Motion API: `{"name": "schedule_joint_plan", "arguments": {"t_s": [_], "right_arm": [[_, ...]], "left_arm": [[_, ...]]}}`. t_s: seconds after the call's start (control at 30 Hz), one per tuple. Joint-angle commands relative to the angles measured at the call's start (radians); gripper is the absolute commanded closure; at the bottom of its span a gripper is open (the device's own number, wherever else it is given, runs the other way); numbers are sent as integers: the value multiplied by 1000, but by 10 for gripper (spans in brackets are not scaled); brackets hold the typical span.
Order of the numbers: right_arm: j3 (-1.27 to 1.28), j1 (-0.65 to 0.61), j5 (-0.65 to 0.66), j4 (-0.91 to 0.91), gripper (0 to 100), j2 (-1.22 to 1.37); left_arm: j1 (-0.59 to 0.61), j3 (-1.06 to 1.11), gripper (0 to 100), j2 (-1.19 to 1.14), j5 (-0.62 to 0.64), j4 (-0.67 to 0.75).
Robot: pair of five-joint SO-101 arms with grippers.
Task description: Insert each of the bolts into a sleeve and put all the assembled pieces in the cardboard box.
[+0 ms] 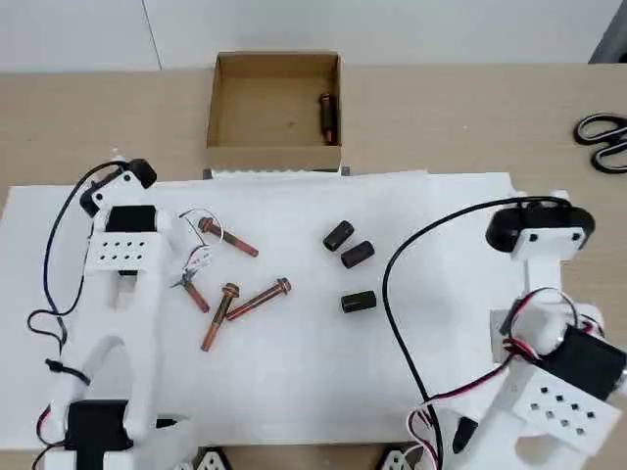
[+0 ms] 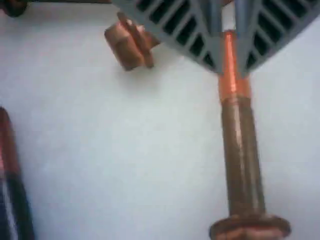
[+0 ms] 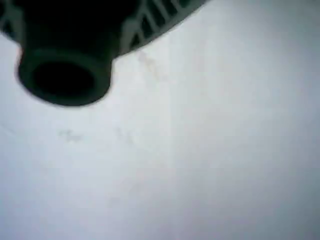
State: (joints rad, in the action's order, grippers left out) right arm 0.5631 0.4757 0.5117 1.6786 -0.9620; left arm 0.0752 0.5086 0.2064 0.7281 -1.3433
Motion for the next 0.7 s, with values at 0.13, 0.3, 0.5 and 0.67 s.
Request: {"name": "schedule_joint_plan", "arguments": {"t_s": [0.13, 0.3, 0.5, 0.67], "right_arm": [[-6, 19, 12, -2, 995, -16], [-6, 19, 12, -2, 995, -13], [-6, 18, 12, -4, 995, -8], [-6, 18, 12, -4, 995, -8]], "left_arm": [[8, -44, 903, -61, 2, 52], [68, -45, 874, -77, -2, 54], [140, -42, 874, -83, -46, 54], [140, -38, 874, -83, -46, 84]]}}
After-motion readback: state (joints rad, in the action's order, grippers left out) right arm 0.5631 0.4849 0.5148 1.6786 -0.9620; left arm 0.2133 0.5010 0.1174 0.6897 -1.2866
